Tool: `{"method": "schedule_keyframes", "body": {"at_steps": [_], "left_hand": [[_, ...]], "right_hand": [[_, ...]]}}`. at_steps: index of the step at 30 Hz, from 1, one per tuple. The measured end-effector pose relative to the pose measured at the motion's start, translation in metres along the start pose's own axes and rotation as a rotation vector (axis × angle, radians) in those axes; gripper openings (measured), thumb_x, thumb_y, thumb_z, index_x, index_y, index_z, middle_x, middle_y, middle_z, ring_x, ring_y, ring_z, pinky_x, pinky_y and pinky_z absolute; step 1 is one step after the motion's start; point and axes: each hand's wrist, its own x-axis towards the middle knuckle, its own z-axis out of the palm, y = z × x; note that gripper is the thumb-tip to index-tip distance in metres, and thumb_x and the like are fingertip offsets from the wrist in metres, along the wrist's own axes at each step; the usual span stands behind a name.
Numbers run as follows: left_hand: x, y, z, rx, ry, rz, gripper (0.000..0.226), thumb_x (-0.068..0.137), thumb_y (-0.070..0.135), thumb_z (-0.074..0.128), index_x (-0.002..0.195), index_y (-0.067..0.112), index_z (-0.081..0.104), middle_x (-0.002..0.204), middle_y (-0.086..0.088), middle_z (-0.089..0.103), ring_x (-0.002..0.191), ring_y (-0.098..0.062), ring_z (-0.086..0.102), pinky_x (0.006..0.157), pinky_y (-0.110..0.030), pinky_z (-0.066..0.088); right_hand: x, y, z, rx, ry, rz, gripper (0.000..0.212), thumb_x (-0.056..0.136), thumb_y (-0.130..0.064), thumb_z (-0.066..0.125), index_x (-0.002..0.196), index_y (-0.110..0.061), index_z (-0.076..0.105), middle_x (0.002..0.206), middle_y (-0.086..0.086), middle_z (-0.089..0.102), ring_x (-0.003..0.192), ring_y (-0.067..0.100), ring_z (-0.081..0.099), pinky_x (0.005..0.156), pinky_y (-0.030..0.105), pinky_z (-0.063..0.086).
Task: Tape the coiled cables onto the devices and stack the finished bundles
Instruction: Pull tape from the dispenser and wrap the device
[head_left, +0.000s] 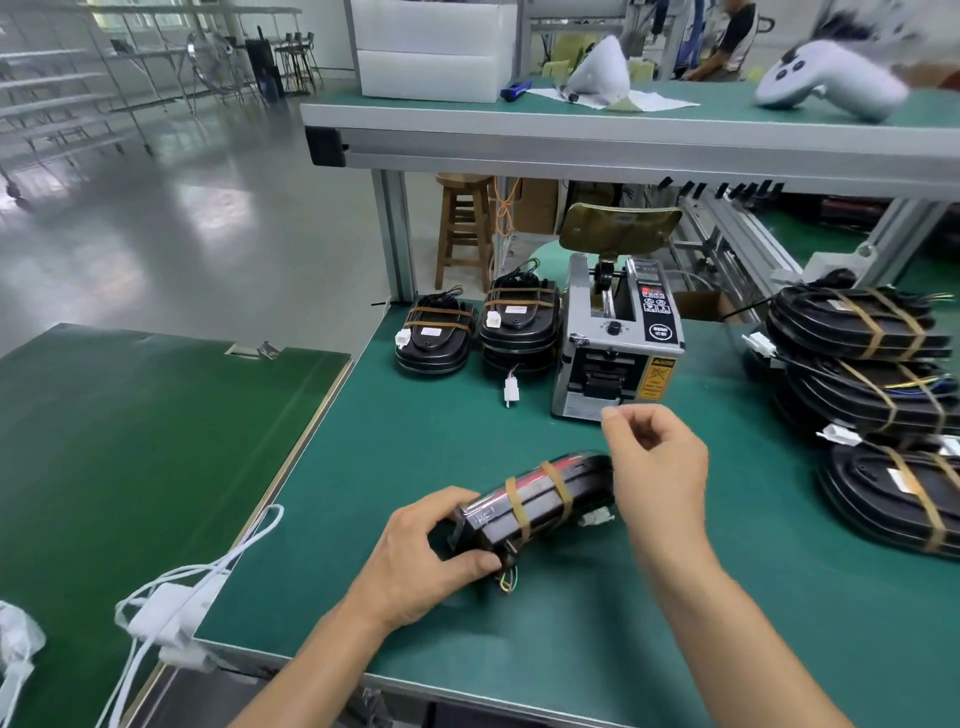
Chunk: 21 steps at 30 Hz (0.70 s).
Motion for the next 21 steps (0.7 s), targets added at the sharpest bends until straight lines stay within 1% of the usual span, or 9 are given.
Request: {"method": "schedule_keyframes", "body": {"at_steps": [1, 3, 5, 7, 9, 12, 14, 18, 21], "left_hand": [[0.000, 0.001, 0.000, -0.004, -0.001, -0.004, 0.064, 0.076, 0.084, 0.078, 0.119, 0.037, 0.072, 0.109, 0.006, 0.078, 0.103, -0.019, 0.074, 0.092, -0.039, 0.058], [0.000, 0.001, -0.001, -0.012, -0.004, -0.010, 0.063, 0.075, 0.085, 0.077, 0.119, 0.039, 0.072, 0.109, 0.006, 0.078, 0.103, -0.018, 0.074, 0.092, -0.039, 0.057], [0.000, 0.002, -0.001, -0.017, -0.007, -0.019, 0.063, 0.075, 0.084, 0.078, 0.119, 0.040, 0.072, 0.109, 0.006, 0.078, 0.103, -0.019, 0.074, 0.093, -0.040, 0.057], [-0.001, 0.003, -0.002, -0.021, -0.010, -0.030, 0.063, 0.073, 0.084, 0.079, 0.117, 0.038, 0.074, 0.108, 0.006, 0.078, 0.103, -0.020, 0.073, 0.093, -0.042, 0.057], [-0.001, 0.004, -0.001, -0.028, -0.011, -0.038, 0.065, 0.073, 0.084, 0.079, 0.115, 0.035, 0.075, 0.107, 0.005, 0.078, 0.102, -0.020, 0.073, 0.093, -0.043, 0.057], [-0.001, 0.005, -0.001, -0.029, -0.010, -0.038, 0.069, 0.072, 0.086, 0.078, 0.114, 0.031, 0.077, 0.106, 0.005, 0.077, 0.101, -0.020, 0.073, 0.092, -0.042, 0.057], [-0.001, 0.006, -0.001, -0.031, -0.011, -0.038, 0.070, 0.071, 0.086, 0.077, 0.114, 0.030, 0.077, 0.106, 0.005, 0.077, 0.101, -0.020, 0.073, 0.091, -0.041, 0.057], [-0.001, 0.007, -0.001, -0.035, -0.014, -0.044, 0.072, 0.071, 0.087, 0.077, 0.114, 0.029, 0.077, 0.106, 0.005, 0.077, 0.101, -0.020, 0.073, 0.091, -0.042, 0.057], [-0.001, 0.007, -0.002, -0.038, -0.010, -0.041, 0.072, 0.072, 0.087, 0.077, 0.114, 0.029, 0.077, 0.106, 0.003, 0.078, 0.101, -0.021, 0.073, 0.091, -0.044, 0.058]], "right_hand": [[0.018, 0.003, 0.000, 0.017, 0.019, 0.049, 0.012, 0.090, -0.028, 0.070, 0.078, -0.028, 0.073, 0.076, -0.013, 0.071, 0.074, 0.006, 0.062, 0.075, 0.031, 0.048], [0.050, 0.008, 0.004, 0.015, 0.043, 0.140, 0.016, 0.090, -0.019, 0.069, 0.077, -0.024, 0.076, 0.074, -0.009, 0.072, 0.074, 0.013, 0.061, 0.072, 0.027, 0.047], [0.075, 0.012, 0.012, 0.020, 0.065, 0.213, 0.017, 0.087, -0.013, 0.066, 0.074, -0.015, 0.077, 0.071, -0.009, 0.071, 0.070, 0.014, 0.057, 0.063, 0.025, 0.047], [0.091, 0.014, 0.019, 0.036, 0.106, 0.283, 0.015, 0.086, -0.010, 0.066, 0.074, -0.007, 0.076, 0.061, -0.010, 0.068, 0.065, 0.013, 0.055, 0.055, 0.022, 0.045], [0.100, 0.012, 0.026, 0.047, 0.153, 0.335, 0.015, 0.084, -0.009, 0.066, 0.074, -0.007, 0.077, 0.051, -0.011, 0.065, 0.058, 0.013, 0.059, 0.051, 0.021, 0.045], [0.103, 0.010, 0.035, 0.078, 0.195, 0.366, 0.019, 0.081, -0.011, 0.070, 0.063, -0.014, 0.074, 0.045, -0.011, 0.063, 0.055, 0.014, 0.060, 0.054, 0.024, 0.048], [0.104, 0.011, 0.038, 0.114, 0.219, 0.383, 0.021, 0.079, -0.011, 0.072, 0.059, -0.017, 0.071, 0.049, -0.008, 0.066, 0.057, 0.015, 0.060, 0.053, 0.024, 0.048], [0.108, 0.011, 0.043, 0.179, 0.245, 0.435, 0.011, 0.080, -0.011, 0.077, 0.070, -0.015, 0.074, 0.070, 0.002, 0.074, 0.068, 0.018, 0.065, 0.057, 0.025, 0.047], [0.110, 0.011, 0.047, 0.222, 0.253, 0.478, 0.015, 0.079, -0.009, 0.078, 0.066, -0.013, 0.072, 0.072, 0.003, 0.074, 0.069, 0.020, 0.065, 0.061, 0.028, 0.049]]}}
